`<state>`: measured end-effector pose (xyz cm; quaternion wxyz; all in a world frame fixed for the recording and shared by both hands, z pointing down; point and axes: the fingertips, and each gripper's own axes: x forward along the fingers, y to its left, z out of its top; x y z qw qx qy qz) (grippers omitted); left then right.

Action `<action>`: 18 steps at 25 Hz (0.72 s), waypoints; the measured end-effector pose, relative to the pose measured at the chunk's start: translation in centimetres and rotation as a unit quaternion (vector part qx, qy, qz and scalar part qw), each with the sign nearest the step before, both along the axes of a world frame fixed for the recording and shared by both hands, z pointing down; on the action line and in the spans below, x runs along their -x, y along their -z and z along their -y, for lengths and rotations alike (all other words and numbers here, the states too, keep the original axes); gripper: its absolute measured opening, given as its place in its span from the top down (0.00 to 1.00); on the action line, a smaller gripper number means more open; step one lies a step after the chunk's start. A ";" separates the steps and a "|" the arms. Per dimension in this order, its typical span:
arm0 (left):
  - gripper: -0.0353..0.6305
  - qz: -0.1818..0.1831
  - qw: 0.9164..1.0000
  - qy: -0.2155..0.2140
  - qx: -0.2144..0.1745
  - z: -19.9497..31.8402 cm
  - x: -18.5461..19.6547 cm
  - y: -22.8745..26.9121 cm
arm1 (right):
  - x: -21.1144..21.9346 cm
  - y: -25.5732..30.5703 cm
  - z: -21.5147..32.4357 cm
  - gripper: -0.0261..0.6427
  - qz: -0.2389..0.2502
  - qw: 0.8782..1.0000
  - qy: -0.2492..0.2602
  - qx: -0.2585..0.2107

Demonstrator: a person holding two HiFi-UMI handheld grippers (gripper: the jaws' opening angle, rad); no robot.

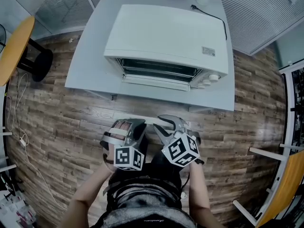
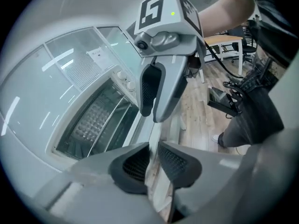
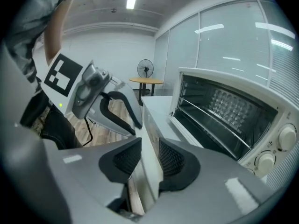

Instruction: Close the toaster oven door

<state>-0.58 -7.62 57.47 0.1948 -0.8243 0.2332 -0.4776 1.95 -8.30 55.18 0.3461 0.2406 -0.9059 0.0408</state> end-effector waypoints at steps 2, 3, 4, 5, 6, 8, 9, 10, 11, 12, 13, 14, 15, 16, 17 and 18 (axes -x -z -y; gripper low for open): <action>0.85 -0.004 1.000 0.001 -0.002 0.3 0.0 0.4 | 0.1 0.4 0.2 0.79 -0.010 1.000 0.009 -0.009; 0.84 -0.008 1.000 0.004 -0.001 0.4 0.0 0.7 | 0.1 0.6 0.3 0.79 -0.015 1.000 0.013 -0.015; 0.85 -0.012 1.000 0.007 0.001 0.5 0.0 0.9 | 0.1 0.8 0.3 0.78 -0.022 0.999 0.017 -0.021; 0.84 -0.014 1.000 0.008 0.000 0.6 0.0 1.1 | 0.1 1.1 0.4 0.78 -0.030 0.999 0.023 -0.028; 0.84 -0.014 1.000 0.006 -0.004 0.7 0.0 1.3 | 0.1 1.2 0.3 0.78 -0.040 0.998 0.030 -0.034; 0.85 -0.014 1.000 0.005 -0.011 1.0 0.0 1.7 | 0.2 1.4 0.3 0.78 -0.062 0.996 0.045 -0.045; 0.85 -0.017 1.000 0.007 -0.012 1.2 -0.1 1.9 | 0.2 1.4 0.2 0.77 -0.072 0.995 0.053 -0.049; 0.85 -0.021 1.000 0.010 -0.013 1.4 -0.1 2.3 | 0.2 1.4 0.2 0.77 -0.081 0.994 0.059 -0.052; 0.85 -0.024 1.000 0.013 -0.014 1.6 -0.1 2.6 | 0.2 1.5 0.1 0.77 -0.089 0.992 0.064 -0.056; 0.85 -0.027 0.999 0.014 -0.016 1.7 -0.1 2.9 | 0.1 1.5 0.1 0.77 -0.098 0.991 0.068 -0.061; 0.85 -0.027 0.999 0.014 -0.020 1.9 -0.2 3.2 | 0.0 1.6 0.3 0.77 -0.106 0.990 0.069 -0.068; 0.85 -0.026 0.999 0.013 -0.023 2.1 -0.2 3.5 | -0.1 1.7 0.5 0.79 -0.114 0.988 0.068 -0.077; 0.85 -0.025 0.999 0.013 -0.026 2.3 -0.2 3.8 | -0.2 1.8 0.8 0.83 -0.120 0.987 0.067 -0.086; 0.85 -0.026 0.999 0.013 -0.029 2.5 -0.2 4.0 | -0.3 1.9 1.1 0.86 -0.123 0.986 0.066 -0.092; 0.85 -0.028 0.999 0.014 -0.032 2.7 -0.2 4.2 | -0.3 2.1 1.3 0.86 -0.122 0.986 0.066 -0.094; 0.85 -0.032 0.999 0.016 -0.033 2.8 -0.2 4.3 | -0.3 2.2 1.5 0.86 -0.121 0.986 0.066 -0.095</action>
